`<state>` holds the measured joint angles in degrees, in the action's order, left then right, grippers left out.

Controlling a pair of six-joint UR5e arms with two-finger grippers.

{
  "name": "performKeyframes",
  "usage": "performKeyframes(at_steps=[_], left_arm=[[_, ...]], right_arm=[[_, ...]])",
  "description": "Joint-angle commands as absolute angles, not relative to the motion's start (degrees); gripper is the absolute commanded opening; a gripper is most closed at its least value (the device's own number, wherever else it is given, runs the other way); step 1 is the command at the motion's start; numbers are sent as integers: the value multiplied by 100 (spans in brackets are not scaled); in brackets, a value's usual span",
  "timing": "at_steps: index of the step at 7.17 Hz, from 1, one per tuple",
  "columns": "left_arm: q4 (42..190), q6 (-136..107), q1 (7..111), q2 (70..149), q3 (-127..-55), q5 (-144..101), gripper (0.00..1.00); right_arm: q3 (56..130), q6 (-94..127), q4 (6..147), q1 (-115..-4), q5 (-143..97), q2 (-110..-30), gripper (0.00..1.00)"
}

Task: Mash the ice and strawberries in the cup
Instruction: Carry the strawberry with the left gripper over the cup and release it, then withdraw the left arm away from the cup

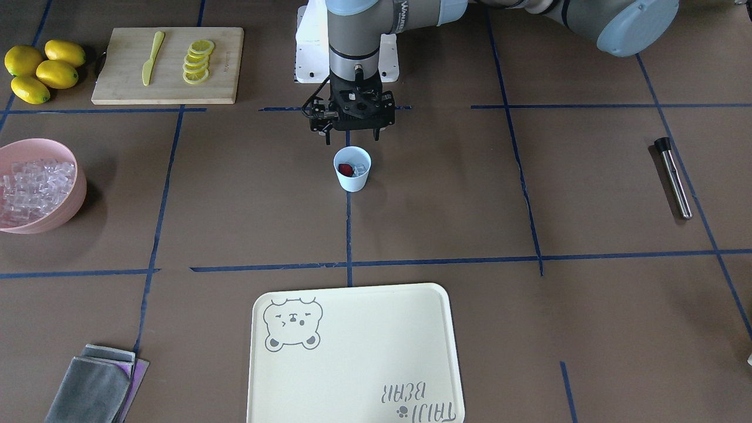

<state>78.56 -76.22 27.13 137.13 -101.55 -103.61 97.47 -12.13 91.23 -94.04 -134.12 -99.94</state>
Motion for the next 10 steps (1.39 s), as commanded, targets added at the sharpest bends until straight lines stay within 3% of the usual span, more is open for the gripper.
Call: performKeyframes(at_steps=[1, 5, 8, 10], left_arm=[[7779, -6378, 3160, 12426, -11428, -10432, 99], [7875, -2771, 6047, 10192, -11857, -12597, 100], [7866, -227, 8053, 9099, -11429, -13399, 100], [7884, 954, 8734, 8676, -10866, -13693, 100]], right_arm=[[9747, -1213, 9123, -9404, -13412, -9993, 100], [9730, -1213, 9009, -9404, -13412, -10002, 100], [9729, -1213, 9009, -9404, -13412, -10002, 100], [9738, -1213, 9009, -9404, -13412, -10011, 100]])
